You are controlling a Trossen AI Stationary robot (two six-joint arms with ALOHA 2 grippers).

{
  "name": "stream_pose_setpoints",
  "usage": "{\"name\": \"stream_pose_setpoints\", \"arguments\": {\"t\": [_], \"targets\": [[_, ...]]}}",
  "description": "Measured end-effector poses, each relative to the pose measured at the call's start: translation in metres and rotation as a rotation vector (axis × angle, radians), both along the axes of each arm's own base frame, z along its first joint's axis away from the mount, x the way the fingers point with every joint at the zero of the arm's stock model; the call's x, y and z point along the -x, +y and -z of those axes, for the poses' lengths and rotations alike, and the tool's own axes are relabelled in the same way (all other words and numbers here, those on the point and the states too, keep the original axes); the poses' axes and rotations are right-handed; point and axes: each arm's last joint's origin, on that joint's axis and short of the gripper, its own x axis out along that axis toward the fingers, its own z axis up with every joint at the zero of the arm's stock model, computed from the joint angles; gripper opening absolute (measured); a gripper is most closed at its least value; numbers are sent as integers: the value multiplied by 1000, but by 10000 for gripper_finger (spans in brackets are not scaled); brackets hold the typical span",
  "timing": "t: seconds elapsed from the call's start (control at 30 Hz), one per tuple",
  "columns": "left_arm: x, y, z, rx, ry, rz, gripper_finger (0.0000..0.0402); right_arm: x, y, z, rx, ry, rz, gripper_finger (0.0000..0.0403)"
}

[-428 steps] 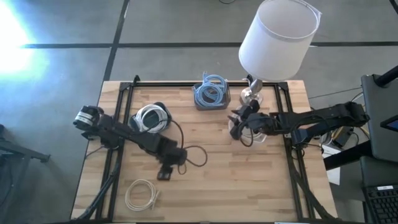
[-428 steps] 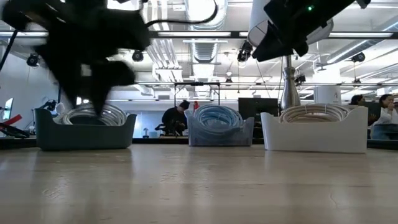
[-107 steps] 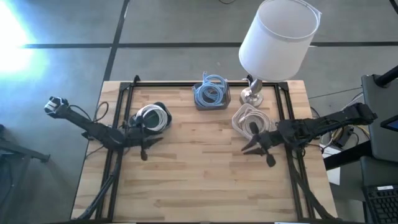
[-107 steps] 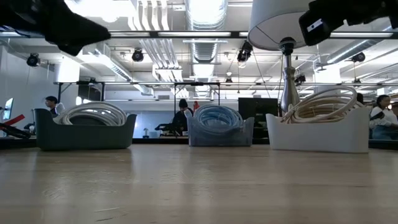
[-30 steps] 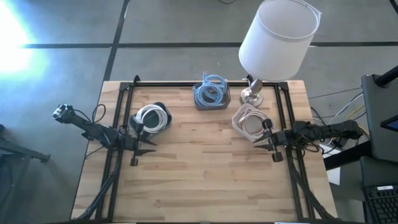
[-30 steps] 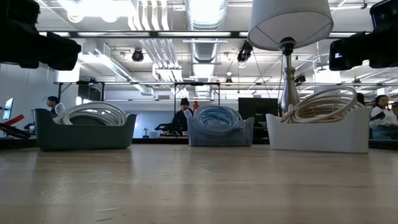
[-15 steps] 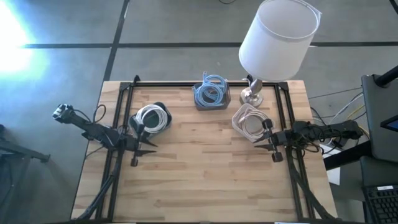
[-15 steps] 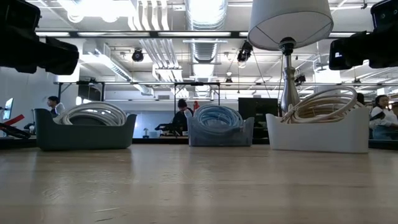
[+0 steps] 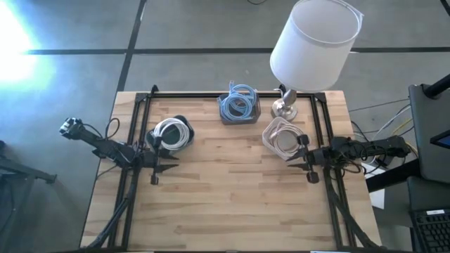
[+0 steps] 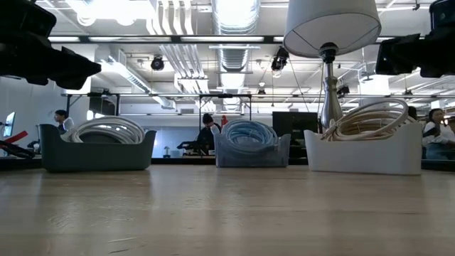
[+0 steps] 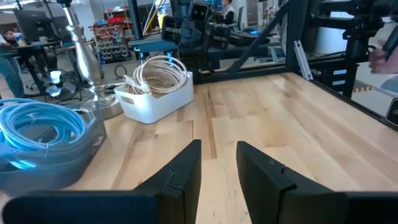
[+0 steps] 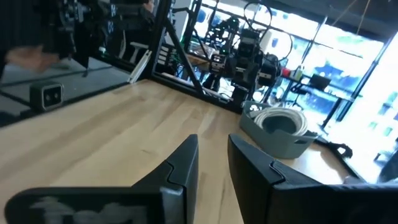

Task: Sort HDMI cables
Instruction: Return to Home Position

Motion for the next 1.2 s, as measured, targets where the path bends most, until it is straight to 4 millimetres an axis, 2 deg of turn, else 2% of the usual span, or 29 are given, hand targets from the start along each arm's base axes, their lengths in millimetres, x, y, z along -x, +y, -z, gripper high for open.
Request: {"name": "stream_pose_setpoints", "arguments": {"t": [0.33,0.57,1.2], "targets": [[0,0,0,-1,1,0,106,0,0,0,-189,47,2,69],[0,0,0,-2,2,0,106,0,0,0,-175,44,1,63],[0,0,0,-3,3,1,106,0,0,0,-175,44,1,86]]}}
